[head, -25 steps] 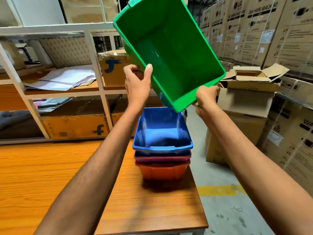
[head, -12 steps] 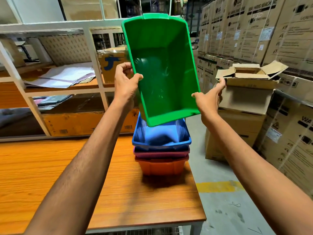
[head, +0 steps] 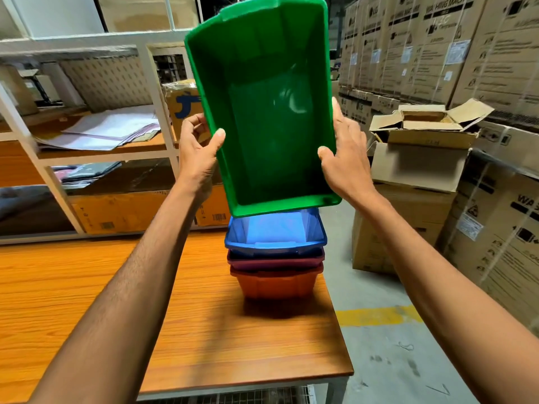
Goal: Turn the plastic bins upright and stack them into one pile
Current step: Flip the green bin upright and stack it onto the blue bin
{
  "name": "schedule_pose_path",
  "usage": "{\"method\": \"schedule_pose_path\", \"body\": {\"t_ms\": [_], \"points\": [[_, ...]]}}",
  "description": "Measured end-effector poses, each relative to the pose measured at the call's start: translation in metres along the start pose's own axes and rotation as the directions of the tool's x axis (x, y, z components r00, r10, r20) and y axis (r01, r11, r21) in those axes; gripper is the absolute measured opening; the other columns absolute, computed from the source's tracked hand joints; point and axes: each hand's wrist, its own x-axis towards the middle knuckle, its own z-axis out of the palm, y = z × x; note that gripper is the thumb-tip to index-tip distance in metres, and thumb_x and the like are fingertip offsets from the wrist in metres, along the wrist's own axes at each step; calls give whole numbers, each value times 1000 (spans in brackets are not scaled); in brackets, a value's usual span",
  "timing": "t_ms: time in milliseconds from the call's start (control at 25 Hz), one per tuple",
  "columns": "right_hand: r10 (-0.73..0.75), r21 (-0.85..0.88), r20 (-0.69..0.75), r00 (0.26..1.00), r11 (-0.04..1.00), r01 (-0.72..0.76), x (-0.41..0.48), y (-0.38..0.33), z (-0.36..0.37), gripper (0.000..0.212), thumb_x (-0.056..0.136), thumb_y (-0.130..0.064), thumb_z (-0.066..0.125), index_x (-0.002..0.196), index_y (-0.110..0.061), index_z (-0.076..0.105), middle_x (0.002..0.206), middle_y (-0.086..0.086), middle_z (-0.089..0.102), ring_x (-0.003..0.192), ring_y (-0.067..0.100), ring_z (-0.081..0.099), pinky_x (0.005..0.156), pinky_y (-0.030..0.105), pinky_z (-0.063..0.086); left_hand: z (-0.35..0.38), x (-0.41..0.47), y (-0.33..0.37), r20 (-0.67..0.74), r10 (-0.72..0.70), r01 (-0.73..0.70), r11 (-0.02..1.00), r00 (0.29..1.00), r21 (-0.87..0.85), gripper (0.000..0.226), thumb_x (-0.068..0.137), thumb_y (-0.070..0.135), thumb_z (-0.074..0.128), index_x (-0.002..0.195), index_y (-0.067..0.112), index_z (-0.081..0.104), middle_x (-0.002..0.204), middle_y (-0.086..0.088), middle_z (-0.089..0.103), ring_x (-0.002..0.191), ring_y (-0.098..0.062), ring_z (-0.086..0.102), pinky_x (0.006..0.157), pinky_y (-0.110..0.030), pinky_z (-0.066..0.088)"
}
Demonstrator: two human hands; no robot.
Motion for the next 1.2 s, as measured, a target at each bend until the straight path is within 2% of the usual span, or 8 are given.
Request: {"method": "schedule_pose_path", "body": {"t_ms": [200, 320, 440, 600, 720, 840, 1080, 1200], "points": [[-153, -271, 0, 988, 951, 147, -15, -25, 3, 101, 84, 9, 48, 163, -38, 4, 129, 6, 42, 110, 23, 43, 77, 36, 47, -13, 6, -28, -16, -56, 57, 998, 998, 13, 48, 92, 6, 68, 128, 29, 46, 138, -13, 60, 129, -27, 60, 105, -54, 52], [-58, 58, 175, 983, 997, 48, 9, -18, 3, 79, 98, -5, 52, 162, -39, 19, 120, 5, 42, 102, 18, 48, 90, 33, 45, -17, 6, -33, -11, -6, 7, 996, 1000, 85, 43, 97, 4, 64, 131, 23, 46, 135, -11, 61, 125, -21, 61, 106, -41, 53], [75, 471, 376, 924, 843, -260, 34, 2, -3, 66, 99, -1, 52, 152, -40, 42, 112, 5, 48, 95, 20, 51, 85, 40, 54, -23, 11, -34, 25, -11, 9, 997, 1000, 78, 42, 96, 7, 66, 125, 33, 51, 130, -4, 64, 121, -17, 63, 96, -34, 57], [155, 518, 493, 856, 738, -432, 52, 14, -13, 55, 98, 5, 53, 138, -33, 53, 112, 7, 59, 104, 17, 61, 86, 41, 60, -26, 35, -25, 94, -122, 111, 987, 988, 115, 39, 90, 14, 75, 109, 45, 62, 128, -5, 68, 112, -20, 69, 88, -41, 61], [224, 509, 636, 738, 596, -620, 67, 25, -15, 51, 98, 5, 51, 135, -29, 54, 118, 6, 69, 110, 19, 63, 86, 42, 54, -25, 50, -20, 176, -351, 335, 935, 920, 117, 35, 91, 12, 75, 113, 37, 64, 133, -9, 67, 94, -14, 70, 75, -35, 58], [270, 440, 696, 665, 572, -692, 76, 39, -8, 44, 98, 2, 51, 128, -29, 58, 130, 8, 66, 110, 19, 62, 91, 42, 53, -22, 53, -14, 277, -546, 547, 833, 791, 82, 43, 93, 5, 69, 130, 26, 62, 130, -5, 69, 113, -18, 67, 81, -37, 59], [347, 356, 727, 592, 546, -758, 78, 58, 12, 45, 99, -1, 50, 135, -25, 61, 95, 2, 68, 51, 4, 64, 67, 29, 55, -24, 54, -28, 345, -646, 658, 746, 681, 98, 42, 95, 1, 64, 132, 22, 64, 123, -3, 71, 112, -16, 67, 103, -36, 53], [358, 349, 766, 534, 466, -813, 77, 67, 24, 46, 97, -2, 50, 136, -22, 64, 82, 0, 73, 57, 7, 67, 85, 34, 57, -23, 58, -40, 338, -676, 698, 712, 655, 71, 42, 94, 1, 65, 132, 19, 67, 127, -6, 71, 108, -15, 71, 96, -32, 58]]}}
